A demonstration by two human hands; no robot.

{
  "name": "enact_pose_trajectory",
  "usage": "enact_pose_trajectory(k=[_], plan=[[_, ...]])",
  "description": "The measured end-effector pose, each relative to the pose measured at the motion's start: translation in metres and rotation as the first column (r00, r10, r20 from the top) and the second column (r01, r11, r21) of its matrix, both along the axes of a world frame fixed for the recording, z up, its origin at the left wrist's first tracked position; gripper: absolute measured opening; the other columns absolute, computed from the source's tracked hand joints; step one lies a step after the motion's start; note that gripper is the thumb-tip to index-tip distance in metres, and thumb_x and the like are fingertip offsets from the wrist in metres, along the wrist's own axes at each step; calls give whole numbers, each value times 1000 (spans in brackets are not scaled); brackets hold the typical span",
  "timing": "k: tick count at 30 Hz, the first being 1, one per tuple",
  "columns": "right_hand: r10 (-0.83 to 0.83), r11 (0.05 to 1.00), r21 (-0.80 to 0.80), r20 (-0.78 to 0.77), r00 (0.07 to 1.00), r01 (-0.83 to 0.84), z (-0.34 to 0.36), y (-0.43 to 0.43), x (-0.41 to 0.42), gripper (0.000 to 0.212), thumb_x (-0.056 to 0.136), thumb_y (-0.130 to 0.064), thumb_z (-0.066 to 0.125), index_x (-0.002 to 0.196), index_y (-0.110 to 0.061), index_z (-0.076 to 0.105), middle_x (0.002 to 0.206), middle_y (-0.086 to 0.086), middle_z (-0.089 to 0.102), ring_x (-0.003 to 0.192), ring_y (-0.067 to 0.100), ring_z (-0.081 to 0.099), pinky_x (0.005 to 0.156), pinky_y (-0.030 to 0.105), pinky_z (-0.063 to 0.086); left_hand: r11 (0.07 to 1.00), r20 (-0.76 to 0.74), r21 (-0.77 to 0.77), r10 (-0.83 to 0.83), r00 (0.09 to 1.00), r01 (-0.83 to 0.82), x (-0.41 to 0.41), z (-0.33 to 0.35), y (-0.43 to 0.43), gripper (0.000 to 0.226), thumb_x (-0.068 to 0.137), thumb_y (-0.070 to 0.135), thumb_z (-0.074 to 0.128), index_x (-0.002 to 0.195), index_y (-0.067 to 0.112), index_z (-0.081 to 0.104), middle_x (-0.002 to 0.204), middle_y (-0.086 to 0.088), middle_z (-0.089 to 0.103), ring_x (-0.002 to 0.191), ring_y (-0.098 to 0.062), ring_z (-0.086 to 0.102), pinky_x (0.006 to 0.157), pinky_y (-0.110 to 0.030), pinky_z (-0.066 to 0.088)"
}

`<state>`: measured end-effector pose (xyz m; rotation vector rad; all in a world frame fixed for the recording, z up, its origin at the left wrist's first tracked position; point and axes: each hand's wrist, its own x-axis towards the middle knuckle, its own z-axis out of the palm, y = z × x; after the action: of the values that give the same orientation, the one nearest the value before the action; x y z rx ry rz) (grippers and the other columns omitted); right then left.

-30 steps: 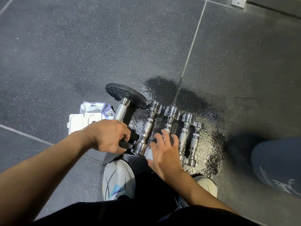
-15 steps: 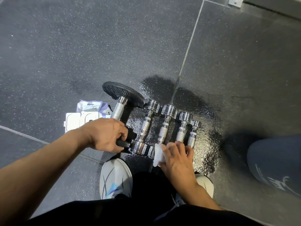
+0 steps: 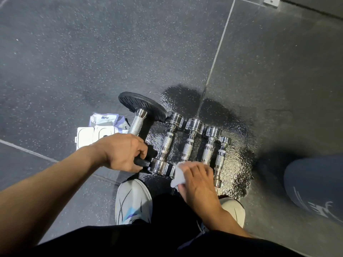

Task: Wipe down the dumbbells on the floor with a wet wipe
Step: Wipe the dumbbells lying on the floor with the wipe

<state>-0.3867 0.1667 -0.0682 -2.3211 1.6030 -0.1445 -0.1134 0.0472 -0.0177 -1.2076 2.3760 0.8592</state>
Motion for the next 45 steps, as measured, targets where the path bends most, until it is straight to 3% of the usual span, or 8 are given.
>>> enact_pose_trajectory(k=[9, 17, 20, 24, 30, 34, 40, 45], plan=[[118, 987, 131, -174, 978, -96, 4, -25, 31, 42, 77, -29, 73, 113, -18, 53, 102, 1, 60, 105, 25, 49, 97, 47, 30, 1000, 2, 26, 6, 1000, -6, -2, 6, 0, 24, 72, 58, 65, 73, 42, 48, 79, 11, 53, 74, 8, 48, 71, -26, 48], [131, 977, 194, -230, 964, -87, 7, -35, 54, 35, 86, -6, 34, 120, -11, 39, 82, 3, 45, 103, 27, 42, 108, 53, 26, 1000, 8, 8, -2, 1000, 2, -1, 5, 0, 24, 72, 59, 65, 79, 40, 51, 79, 12, 53, 75, 6, 48, 71, -28, 49], [159, 971, 214, -226, 961, -110, 11, -36, 51, 47, 88, -13, 51, 132, -11, 33, 93, 4, 57, 113, 28, 41, 108, 53, 21, 1000, 8, 3, -5, 1000, 5, -1, 6, 1, 23, 72, 58, 65, 80, 41, 52, 79, 13, 52, 75, 7, 48, 71, -27, 49], [154, 976, 170, -104, 982, -135, 10, -27, 29, 52, 79, -28, 73, 126, -20, 53, 114, 1, 64, 116, 26, 49, 99, 47, 29, 1000, 14, 11, -7, 1000, 7, 0, 4, 0, 23, 72, 58, 65, 78, 41, 50, 79, 10, 54, 76, 8, 49, 68, -25, 46], [-57, 992, 104, -68, 996, 64, 14, -10, -6, 49, 74, -46, 82, 118, -28, 68, 123, 1, 59, 117, 21, 52, 96, 47, 44, 999, -1, -8, -34, 999, 34, 3, -5, 0, 26, 77, 55, 67, 86, 33, 57, 78, 5, 61, 87, 22, 42, 60, -12, 31], [-85, 977, 182, -144, 986, 111, 10, -12, -20, 50, 80, -48, 75, 125, -30, 62, 115, -9, 67, 119, 21, 51, 94, 41, 22, 1000, 1, -16, -18, 1000, 18, 3, -6, 0, 25, 76, 57, 67, 84, 36, 55, 78, 6, 61, 86, 21, 42, 63, -17, 36], [-26, 939, 336, -159, 987, 79, 0, -23, -16, 62, 87, -18, 66, 138, -22, 31, 95, -4, 62, 128, 22, 31, 105, 47, 19, 999, -3, -18, -27, 1000, 27, 3, -5, -1, 24, 77, 56, 68, 83, 37, 54, 77, 7, 60, 85, 21, 42, 61, -15, 32], [20, 950, 306, -280, 960, 69, -9, -17, -4, 74, 82, -7, 60, 139, -6, 13, 88, 1, 50, 123, 30, 35, 106, 56, 21, 1000, 4, -27, -13, 1000, 13, 2, -5, 1, 24, 76, 58, 66, 79, 39, 51, 76, 8, 59, 83, 19, 44, 65, -20, 39]])
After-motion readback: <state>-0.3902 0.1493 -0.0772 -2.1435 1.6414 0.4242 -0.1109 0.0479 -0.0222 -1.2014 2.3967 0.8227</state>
